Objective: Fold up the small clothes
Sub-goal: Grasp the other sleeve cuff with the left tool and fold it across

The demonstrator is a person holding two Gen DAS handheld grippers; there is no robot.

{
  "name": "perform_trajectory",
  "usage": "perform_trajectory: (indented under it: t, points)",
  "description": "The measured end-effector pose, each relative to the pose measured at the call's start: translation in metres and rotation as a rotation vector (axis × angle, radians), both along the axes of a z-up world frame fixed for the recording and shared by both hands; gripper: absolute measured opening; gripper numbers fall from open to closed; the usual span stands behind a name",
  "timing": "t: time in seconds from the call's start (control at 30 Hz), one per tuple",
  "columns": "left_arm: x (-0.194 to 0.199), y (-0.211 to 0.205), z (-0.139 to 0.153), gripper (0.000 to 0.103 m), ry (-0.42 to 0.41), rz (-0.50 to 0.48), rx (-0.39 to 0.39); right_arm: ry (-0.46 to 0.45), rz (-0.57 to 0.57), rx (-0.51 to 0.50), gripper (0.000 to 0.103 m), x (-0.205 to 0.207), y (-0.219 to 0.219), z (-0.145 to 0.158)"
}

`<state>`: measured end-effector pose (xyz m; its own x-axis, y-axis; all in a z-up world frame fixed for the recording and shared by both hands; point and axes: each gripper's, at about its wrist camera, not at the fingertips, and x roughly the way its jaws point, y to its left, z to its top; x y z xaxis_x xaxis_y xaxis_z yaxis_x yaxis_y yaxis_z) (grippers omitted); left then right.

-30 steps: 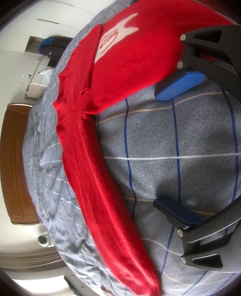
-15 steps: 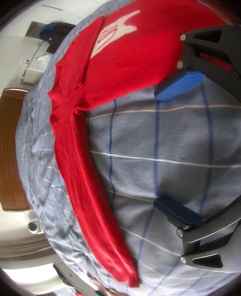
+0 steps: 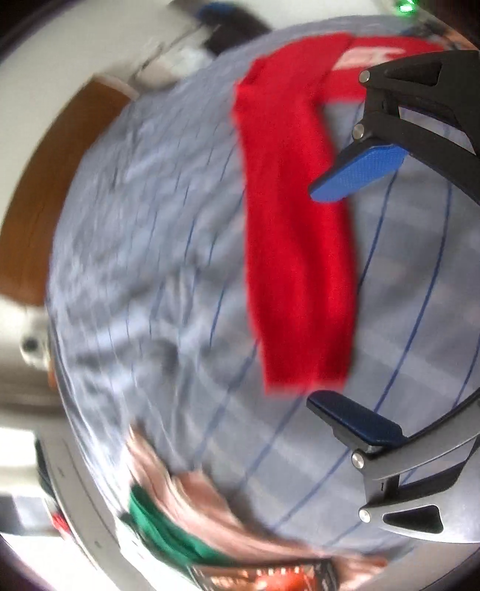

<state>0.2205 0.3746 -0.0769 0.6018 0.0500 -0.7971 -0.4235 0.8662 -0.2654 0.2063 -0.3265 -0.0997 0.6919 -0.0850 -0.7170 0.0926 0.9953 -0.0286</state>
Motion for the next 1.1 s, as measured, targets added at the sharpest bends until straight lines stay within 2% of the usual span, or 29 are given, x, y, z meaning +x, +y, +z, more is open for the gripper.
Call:
perform_trajectory:
  t: [0.07,0.13,0.17,0.2,0.23,0.27,0.3,0.33,0.37,0.4,0.43,0.5,0.57,0.6,0.67,0.7,0.77,0.83,0.93,0.97,1.03,1.07,1.1]
  points:
    - [0.004,0.017,-0.009,0.100,0.033,0.041,0.022,0.001,0.000,0.000,0.102,0.000,0.000,0.000]
    - [0.008,0.026,-0.019,0.091,0.059,0.068,0.008,0.001,0.000,0.000,0.102,0.000,0.000,0.000]
    - [0.013,0.026,-0.025,0.081,0.068,0.059,-0.030,0.001,0.000,-0.001,0.102,0.000,0.000,0.000]
    - [0.015,0.025,-0.029,0.076,0.075,0.045,-0.054,0.002,0.000,-0.002,0.102,0.000,0.000,0.000]
    - [0.023,0.020,-0.039,0.075,0.102,0.019,-0.076,0.002,-0.001,-0.003,0.102,0.000,0.000,0.000]
    - [0.026,0.017,-0.043,0.071,0.124,0.013,-0.065,0.002,-0.001,-0.003,0.102,0.000,-0.001,0.000]
    - [0.031,0.011,-0.048,0.060,0.163,0.026,-0.002,0.002,-0.001,-0.004,0.102,0.000,-0.001,0.001]
    - [0.031,0.008,-0.050,0.053,0.170,0.039,0.028,0.002,-0.002,-0.005,0.102,0.000,-0.001,0.001]
    - [0.030,0.007,-0.050,0.028,0.161,0.054,0.030,0.002,-0.002,-0.004,0.102,0.000,-0.001,0.001]
    - [0.028,0.009,-0.047,0.007,0.130,0.070,-0.020,0.002,-0.002,-0.005,0.102,0.000,-0.001,0.001]
    - [0.028,0.008,-0.043,0.007,0.117,0.078,-0.044,0.002,-0.002,-0.005,0.102,0.000,-0.001,0.001]
    - [0.033,-0.002,-0.022,0.006,0.089,0.060,0.005,0.001,-0.001,-0.004,0.102,0.000,-0.001,0.001]
    - [0.045,-0.028,0.016,0.006,0.031,-0.020,0.075,0.000,-0.001,-0.003,0.102,0.000,-0.001,0.001]
    - [0.054,-0.049,0.046,0.006,-0.021,-0.078,0.101,0.000,-0.001,-0.003,0.102,0.000,-0.001,0.001]
    - [0.067,-0.085,0.087,0.006,-0.094,-0.164,0.129,-0.002,-0.001,-0.002,0.102,0.001,-0.002,0.001]
    - [0.078,-0.118,0.118,0.006,-0.147,-0.237,0.149,-0.002,-0.001,-0.002,0.102,0.000,-0.002,0.001]
    - [0.094,-0.162,0.154,0.006,-0.206,-0.335,0.164,-0.003,-0.002,-0.002,0.102,0.000,-0.002,0.001]
    - [0.111,-0.228,0.186,0.006,-0.263,-0.461,0.177,-0.003,-0.002,-0.001,0.102,0.000,-0.002,0.001]
    - [0.131,-0.317,0.202,0.007,-0.303,-0.606,0.191,-0.004,-0.002,0.000,0.102,0.000,-0.001,0.001]
    - [0.136,-0.338,0.200,0.012,-0.299,-0.638,0.193,-0.005,-0.002,0.000,0.102,-0.001,-0.001,0.001]
    - [0.146,-0.391,0.181,0.033,-0.254,-0.718,0.192,-0.006,-0.001,0.001,0.102,-0.001,-0.002,0.001]
    - [0.147,-0.406,0.171,0.062,-0.234,-0.735,0.201,-0.008,0.000,0.003,0.102,-0.001,-0.002,0.001]
    - [0.146,-0.421,0.160,0.079,-0.224,-0.744,0.217,-0.009,0.001,0.004,0.102,-0.001,-0.003,0.002]
